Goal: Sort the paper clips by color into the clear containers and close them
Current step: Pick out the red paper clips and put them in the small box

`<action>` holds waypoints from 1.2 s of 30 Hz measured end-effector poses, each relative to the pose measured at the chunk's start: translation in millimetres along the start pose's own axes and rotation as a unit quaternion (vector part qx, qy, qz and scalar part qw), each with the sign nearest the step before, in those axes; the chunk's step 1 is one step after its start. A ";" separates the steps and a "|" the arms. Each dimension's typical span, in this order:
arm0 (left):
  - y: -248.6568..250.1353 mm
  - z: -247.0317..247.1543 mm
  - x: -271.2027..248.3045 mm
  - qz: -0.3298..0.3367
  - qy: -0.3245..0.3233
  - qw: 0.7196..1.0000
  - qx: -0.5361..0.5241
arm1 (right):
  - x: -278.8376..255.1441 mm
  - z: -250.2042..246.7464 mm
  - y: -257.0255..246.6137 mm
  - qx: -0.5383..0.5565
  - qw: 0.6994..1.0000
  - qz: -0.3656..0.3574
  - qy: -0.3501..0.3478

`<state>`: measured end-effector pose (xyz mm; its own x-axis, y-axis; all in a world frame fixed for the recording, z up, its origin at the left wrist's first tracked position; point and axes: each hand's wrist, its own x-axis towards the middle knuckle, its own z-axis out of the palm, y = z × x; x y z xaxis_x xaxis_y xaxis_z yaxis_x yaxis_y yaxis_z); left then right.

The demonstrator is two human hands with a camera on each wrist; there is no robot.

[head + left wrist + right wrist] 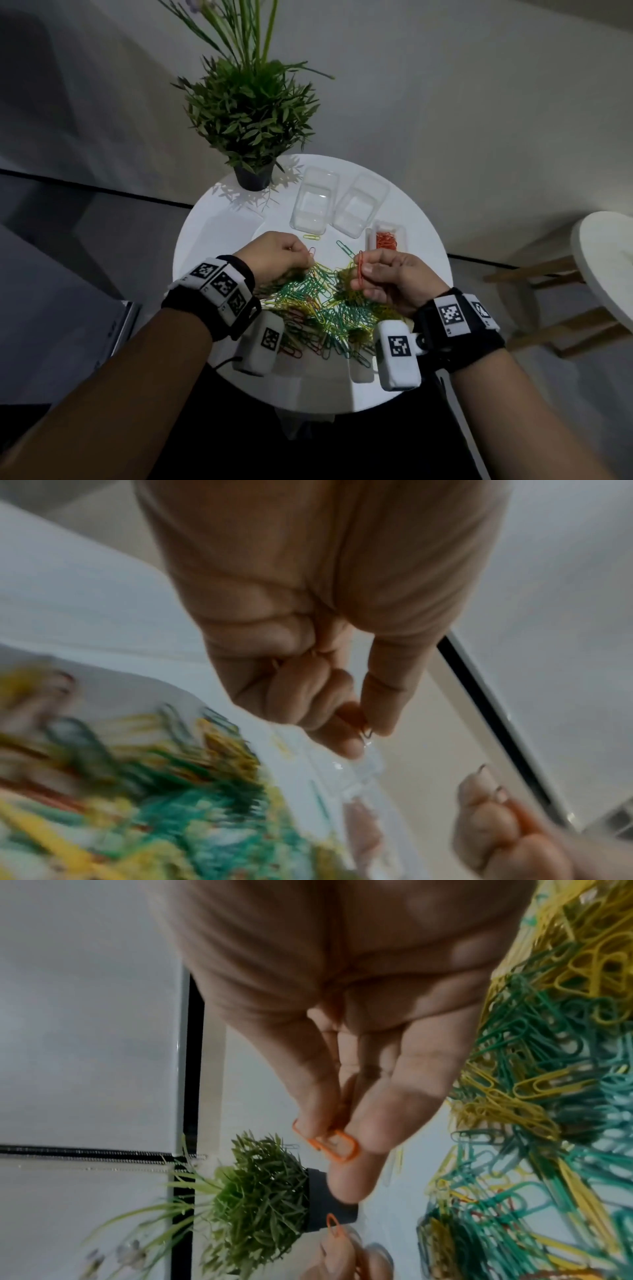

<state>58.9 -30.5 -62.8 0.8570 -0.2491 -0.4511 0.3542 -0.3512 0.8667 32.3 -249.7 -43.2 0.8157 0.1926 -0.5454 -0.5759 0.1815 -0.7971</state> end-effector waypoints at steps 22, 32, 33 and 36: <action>93.7 105.4 94.6 -0.007 -0.003 1.000 0.002 | 27.6 -76.4 -50.9 -0.197 0.957 -0.081 0.199; 65.2 75.2 40.2 0.063 0.025 0.992 0.102 | -17.5 -84.2 14.9 -0.299 0.929 -0.066 0.208; 57.0 71.9 28.8 0.068 0.024 0.986 0.151 | -22.4 -81.8 23.4 -0.353 0.914 -0.060 0.188; 27.9 62.1 -2.5 0.069 0.005 0.965 0.254 | -34.0 -69.9 41.7 -0.473 0.873 -0.053 0.109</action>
<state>43.4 -95.7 -50.7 0.8873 -0.3177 -0.3343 0.0087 -0.7132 0.7009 -15.6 -316.1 -76.0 0.9119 0.0167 -0.4100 -0.2781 -0.7094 -0.6476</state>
